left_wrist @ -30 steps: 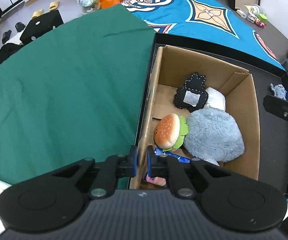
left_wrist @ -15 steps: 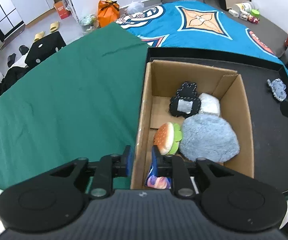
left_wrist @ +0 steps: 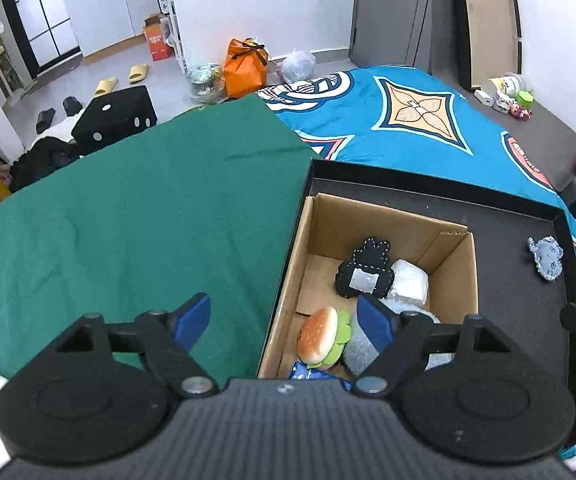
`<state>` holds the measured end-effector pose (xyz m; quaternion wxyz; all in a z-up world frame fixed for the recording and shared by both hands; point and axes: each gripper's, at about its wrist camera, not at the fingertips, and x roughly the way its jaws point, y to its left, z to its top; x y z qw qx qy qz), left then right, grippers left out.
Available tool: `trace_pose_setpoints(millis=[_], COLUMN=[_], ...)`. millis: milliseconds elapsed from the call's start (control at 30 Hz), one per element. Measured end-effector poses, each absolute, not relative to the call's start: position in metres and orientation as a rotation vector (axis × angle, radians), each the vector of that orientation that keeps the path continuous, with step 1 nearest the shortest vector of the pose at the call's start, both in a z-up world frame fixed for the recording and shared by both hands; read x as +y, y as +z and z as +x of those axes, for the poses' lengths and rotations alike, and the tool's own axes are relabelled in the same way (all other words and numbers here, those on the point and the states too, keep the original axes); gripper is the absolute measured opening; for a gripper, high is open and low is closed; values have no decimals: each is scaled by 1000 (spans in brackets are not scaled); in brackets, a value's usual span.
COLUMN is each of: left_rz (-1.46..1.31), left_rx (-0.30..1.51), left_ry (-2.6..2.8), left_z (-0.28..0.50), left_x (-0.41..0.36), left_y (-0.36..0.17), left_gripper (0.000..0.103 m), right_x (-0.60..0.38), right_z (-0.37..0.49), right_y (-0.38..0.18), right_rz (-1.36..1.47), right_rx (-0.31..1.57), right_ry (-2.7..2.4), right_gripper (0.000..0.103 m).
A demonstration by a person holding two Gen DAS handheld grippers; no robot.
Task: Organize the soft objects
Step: 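Reach the right gripper to the grey-blue denim plush and grasp it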
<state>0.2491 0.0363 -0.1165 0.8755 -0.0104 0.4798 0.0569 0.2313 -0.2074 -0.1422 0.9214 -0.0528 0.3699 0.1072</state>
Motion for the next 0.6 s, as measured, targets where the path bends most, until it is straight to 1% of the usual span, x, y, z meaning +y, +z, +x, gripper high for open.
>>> trace_pose_setpoints(millis=[133, 400, 600], left_rz=[46, 92, 78], left_rx=[1015, 1063, 1088], left_ry=[121, 116, 146], left_z=[251, 256, 264], left_x=[28, 18, 18], left_y=[-118, -122, -126], left_gripper=[79, 80, 85], right_x=[-228, -265, -286], right_z=[238, 250, 269], right_y=[-153, -170, -181], right_rz=[-75, -1, 31], right_rx=[773, 803, 807], right_ry=[188, 148, 126], right_gripper=[93, 93, 91])
